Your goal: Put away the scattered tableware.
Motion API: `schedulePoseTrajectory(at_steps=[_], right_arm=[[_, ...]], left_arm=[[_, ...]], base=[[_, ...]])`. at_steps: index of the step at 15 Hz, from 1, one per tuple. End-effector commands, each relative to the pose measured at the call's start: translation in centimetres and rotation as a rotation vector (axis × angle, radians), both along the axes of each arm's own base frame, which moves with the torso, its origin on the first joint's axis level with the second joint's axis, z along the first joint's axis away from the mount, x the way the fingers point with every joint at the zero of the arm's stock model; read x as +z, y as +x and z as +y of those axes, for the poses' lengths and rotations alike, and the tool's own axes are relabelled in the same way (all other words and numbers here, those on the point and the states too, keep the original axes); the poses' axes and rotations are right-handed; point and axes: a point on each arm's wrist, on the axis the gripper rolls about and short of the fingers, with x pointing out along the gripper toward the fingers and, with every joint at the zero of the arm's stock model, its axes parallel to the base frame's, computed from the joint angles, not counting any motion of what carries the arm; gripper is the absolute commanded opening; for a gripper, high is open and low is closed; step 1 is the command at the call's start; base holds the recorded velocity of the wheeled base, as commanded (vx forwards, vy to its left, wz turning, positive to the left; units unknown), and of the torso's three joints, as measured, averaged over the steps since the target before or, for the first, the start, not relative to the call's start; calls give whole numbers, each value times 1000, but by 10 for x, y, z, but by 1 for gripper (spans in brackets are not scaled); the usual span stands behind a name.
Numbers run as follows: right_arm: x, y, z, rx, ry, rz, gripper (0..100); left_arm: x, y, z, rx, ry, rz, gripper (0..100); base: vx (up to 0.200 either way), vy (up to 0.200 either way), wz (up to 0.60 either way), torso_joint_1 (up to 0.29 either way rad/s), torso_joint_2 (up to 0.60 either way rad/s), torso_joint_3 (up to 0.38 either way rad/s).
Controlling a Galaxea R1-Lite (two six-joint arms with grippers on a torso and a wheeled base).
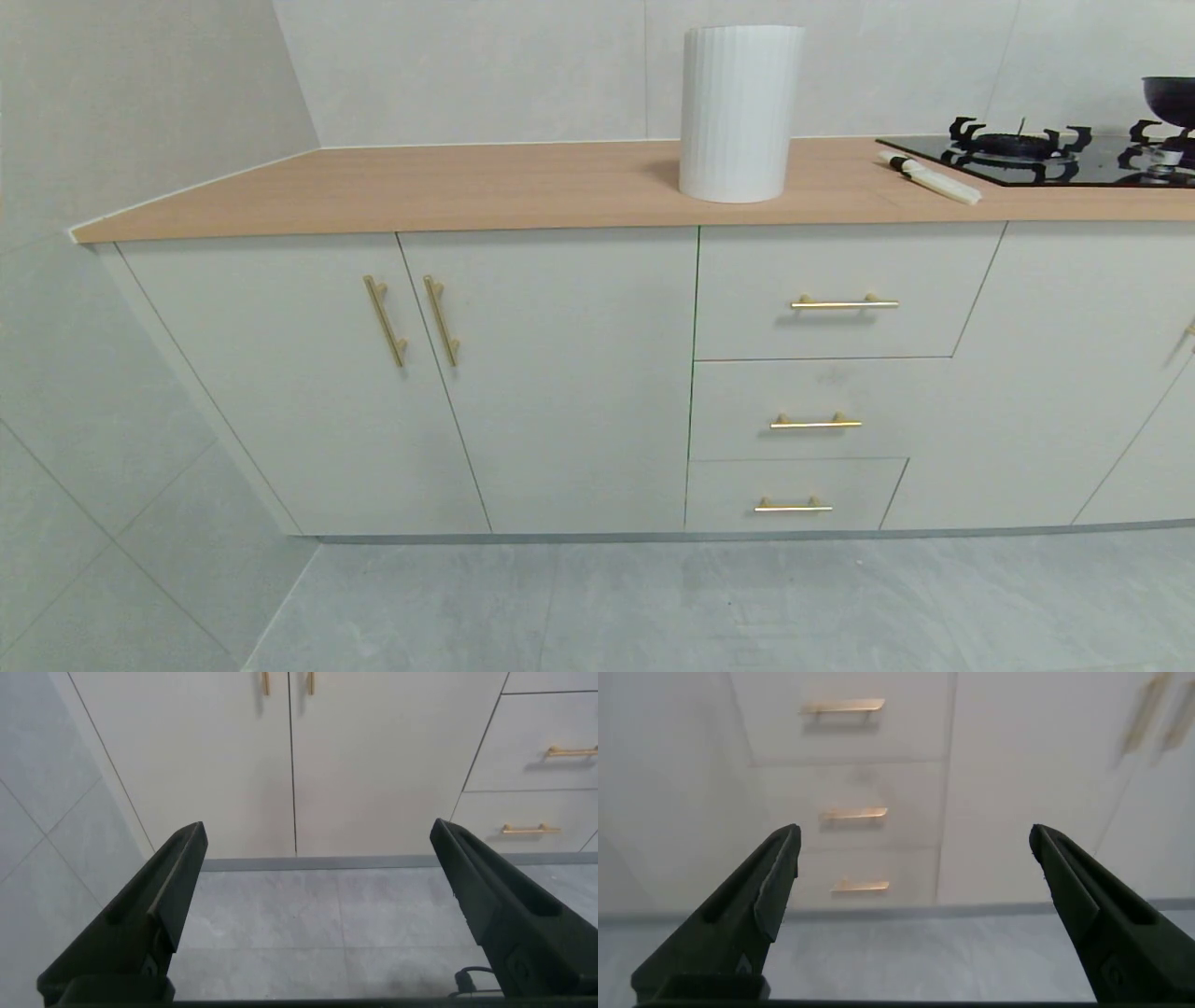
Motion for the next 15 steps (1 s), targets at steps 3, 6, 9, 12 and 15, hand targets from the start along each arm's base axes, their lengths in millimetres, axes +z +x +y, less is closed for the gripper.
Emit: schedulePoseTrajectory(at_steps=[3,6,9,12,15], right_arm=[[-12,2,0,20,-6,86,100],[-12,2,1,27,-11,86,100],[-12,2,1,27,-8,86,100],[-12,2,1,28,-5,86,100],[-12,2,1,26,-5,86,100]], left_arm=[[0,0,0,0,0,1,100],[0,0,0,0,0,1,100],[0,0,0,0,5,1,100],[0,0,0,0,1,1,100],[0,0,0,0,12,1,100]], base=[[0,0,0,0,0,0],[0,0,0,0,0,0],[0,0,0,0,0,0],[0,0,0,0,0,0],[0,0,0,0,0,0]])
